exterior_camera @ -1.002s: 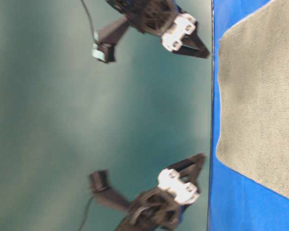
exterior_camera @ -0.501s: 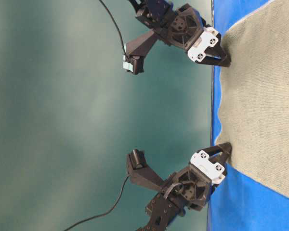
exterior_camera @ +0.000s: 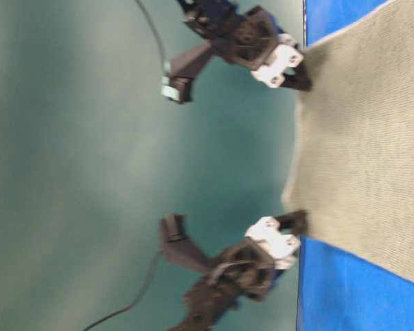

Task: Fold a large towel.
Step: 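Fold the far edge toward the near edge with both grippers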

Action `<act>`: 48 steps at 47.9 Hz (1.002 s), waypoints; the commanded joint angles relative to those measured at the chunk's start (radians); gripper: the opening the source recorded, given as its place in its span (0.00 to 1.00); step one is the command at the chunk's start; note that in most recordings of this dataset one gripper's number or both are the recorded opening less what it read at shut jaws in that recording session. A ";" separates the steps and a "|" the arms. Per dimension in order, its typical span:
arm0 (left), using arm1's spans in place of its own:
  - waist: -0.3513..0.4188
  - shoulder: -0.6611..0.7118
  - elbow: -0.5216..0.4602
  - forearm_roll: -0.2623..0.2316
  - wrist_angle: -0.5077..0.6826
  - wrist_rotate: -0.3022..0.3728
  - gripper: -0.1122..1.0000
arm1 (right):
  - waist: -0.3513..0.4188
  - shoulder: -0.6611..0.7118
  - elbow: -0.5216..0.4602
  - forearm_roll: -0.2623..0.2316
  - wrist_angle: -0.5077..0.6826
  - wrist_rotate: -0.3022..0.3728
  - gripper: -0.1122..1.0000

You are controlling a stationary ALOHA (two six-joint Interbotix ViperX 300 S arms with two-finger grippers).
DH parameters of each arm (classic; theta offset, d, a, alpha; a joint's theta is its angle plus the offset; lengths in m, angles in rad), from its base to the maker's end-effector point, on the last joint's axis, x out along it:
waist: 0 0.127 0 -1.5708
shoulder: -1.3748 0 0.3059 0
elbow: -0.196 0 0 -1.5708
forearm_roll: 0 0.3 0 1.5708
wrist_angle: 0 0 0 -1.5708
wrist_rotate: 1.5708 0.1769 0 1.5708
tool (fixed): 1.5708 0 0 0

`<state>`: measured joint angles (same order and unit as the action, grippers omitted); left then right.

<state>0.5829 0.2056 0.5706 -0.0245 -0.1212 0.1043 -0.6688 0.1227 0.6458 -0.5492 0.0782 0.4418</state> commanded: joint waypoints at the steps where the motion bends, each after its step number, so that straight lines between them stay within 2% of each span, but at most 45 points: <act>1: 0.032 -0.098 -0.023 0.000 0.006 0.031 0.13 | -0.015 -0.080 -0.017 -0.014 0.020 -0.005 0.15; 5: 0.060 -0.123 -0.034 0.000 0.006 0.071 0.13 | -0.031 -0.110 -0.028 -0.020 0.032 -0.009 0.15; 11: 0.075 -0.127 -0.043 0.000 0.017 0.089 0.13 | -0.041 -0.150 -0.046 -0.021 0.057 -0.011 0.15; 15: 0.057 -0.161 -0.032 0.000 0.046 0.087 0.13 | -0.018 -0.196 -0.040 -0.020 0.092 -0.006 0.15; 19: 0.005 -0.232 0.006 0.000 0.084 0.098 0.13 | 0.031 -0.261 -0.017 -0.020 0.152 -0.008 0.15; 29: -0.153 -0.394 0.163 0.000 0.078 0.133 0.13 | 0.239 -0.451 0.109 -0.012 0.253 0.011 0.15; 36: -0.281 -0.456 0.281 0.000 0.075 0.149 0.13 | 0.423 -0.537 0.195 0.044 0.265 0.054 0.15; 42: -0.403 -0.483 0.345 -0.002 0.069 0.138 0.13 | 0.574 -0.548 0.225 0.075 0.288 0.095 0.15; 48: -0.517 -0.465 0.382 0.000 0.043 0.075 0.13 | 0.684 -0.488 0.233 0.097 0.291 0.160 0.15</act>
<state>0.1089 -0.2577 0.9296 -0.0245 -0.0752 0.2010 -0.0399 -0.3942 0.8698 -0.4679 0.3451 0.5752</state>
